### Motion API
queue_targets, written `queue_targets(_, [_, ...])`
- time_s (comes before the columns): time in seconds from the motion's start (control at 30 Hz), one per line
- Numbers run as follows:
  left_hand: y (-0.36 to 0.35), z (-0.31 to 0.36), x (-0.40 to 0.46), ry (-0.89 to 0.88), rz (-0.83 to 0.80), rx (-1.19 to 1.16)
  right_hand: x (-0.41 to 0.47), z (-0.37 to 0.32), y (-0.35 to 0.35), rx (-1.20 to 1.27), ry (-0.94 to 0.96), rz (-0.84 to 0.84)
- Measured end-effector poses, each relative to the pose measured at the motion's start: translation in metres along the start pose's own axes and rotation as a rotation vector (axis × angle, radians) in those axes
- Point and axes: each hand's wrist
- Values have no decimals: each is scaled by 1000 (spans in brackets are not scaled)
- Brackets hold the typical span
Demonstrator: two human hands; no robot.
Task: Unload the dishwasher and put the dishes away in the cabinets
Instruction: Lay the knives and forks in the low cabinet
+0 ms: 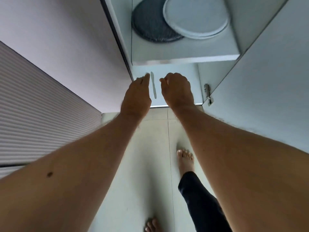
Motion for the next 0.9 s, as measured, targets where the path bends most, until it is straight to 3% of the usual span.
queue_targets(0.13, [81,38,-23,-30,17,40,-40,-34,89,-17,55,8])
queue_targets(0.2, [131,67,-34,16,-31,-27,-63,-48,128,41,25,38])
queue_targets(0.5, [329,163,-99,163,78,-141,-160,-87,283,86,-50,73])
queue_targets(0.67, [375,186,-141,261,-27,-144,-207,-98,336,100,-119,23])
queue_targets(0.9, [383,222,-193,221,-114,-182,-247,-90,397,90,-128,25])
Point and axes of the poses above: each hand's wrist, its own x-axis towards the middle knuckle, its own y-axis out of the back of the hand, z = x × y, and after that the axes turned 5 degrees about -x, right-handed
